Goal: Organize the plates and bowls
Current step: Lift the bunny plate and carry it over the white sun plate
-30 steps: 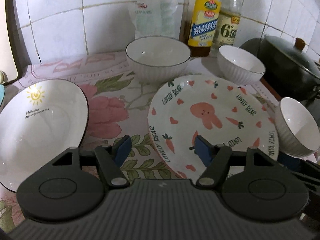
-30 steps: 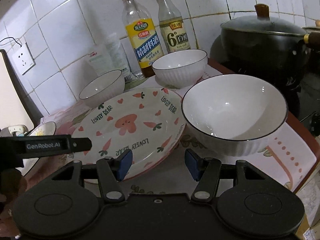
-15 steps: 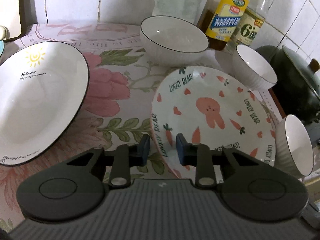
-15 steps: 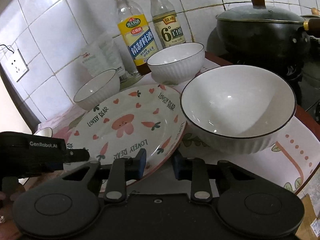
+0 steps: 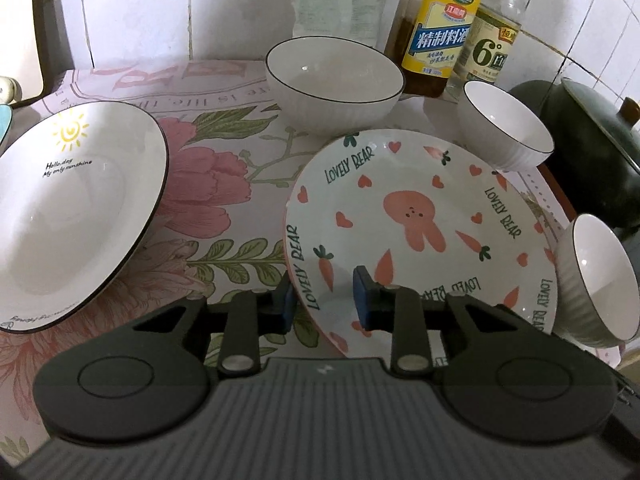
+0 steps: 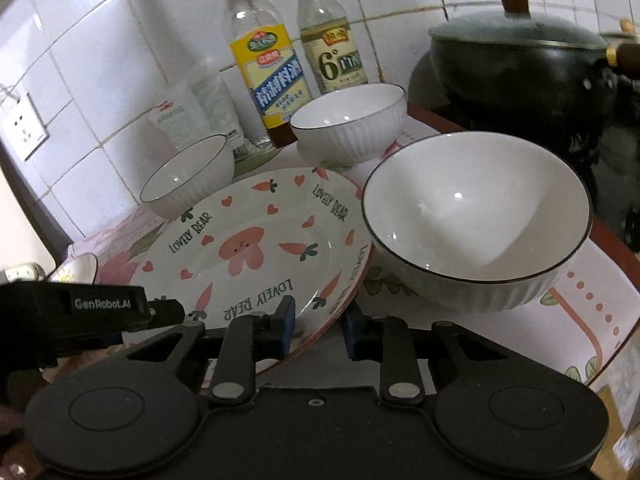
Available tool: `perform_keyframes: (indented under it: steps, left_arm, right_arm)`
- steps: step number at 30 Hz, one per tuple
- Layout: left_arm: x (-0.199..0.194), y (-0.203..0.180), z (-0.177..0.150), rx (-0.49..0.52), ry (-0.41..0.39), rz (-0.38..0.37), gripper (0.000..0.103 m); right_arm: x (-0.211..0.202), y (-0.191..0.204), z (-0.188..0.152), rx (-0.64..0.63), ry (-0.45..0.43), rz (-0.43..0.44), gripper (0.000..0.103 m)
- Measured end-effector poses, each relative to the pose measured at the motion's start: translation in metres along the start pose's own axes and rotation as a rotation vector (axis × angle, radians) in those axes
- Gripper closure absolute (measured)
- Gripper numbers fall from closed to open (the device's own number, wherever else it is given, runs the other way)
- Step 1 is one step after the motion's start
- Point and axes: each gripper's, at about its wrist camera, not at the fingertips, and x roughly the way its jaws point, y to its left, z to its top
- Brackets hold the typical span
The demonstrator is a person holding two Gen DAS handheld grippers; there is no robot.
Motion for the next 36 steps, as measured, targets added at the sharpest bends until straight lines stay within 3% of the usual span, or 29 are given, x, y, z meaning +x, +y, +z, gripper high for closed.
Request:
perform_keyframes:
  steps: [8,17,28,36]
  left_arm:
    - [-0.018,0.003,-0.006,0.053,0.003,0.004,0.076]
    - [-0.067,0.019,-0.007,0.058,-0.001,0.005,0.076]
    - [-0.157,0.063,0.009,-0.001,-0.037,-0.023,0.076]
    - [-0.207,0.105,0.014,-0.06,-0.088,0.038,0.076]
  right_arm:
    - [-0.011,0.008,-0.001,-0.005,0.026,0.01,0.076]
    - [-0.049,0.036,-0.003,-0.005,0.033,0.029,0.076]
    - [-0.11,0.099,0.018,-0.065,0.008,0.096,0.076]
    - [-0.124,0.151,0.021,-0.102,0.015,0.178,0.076]
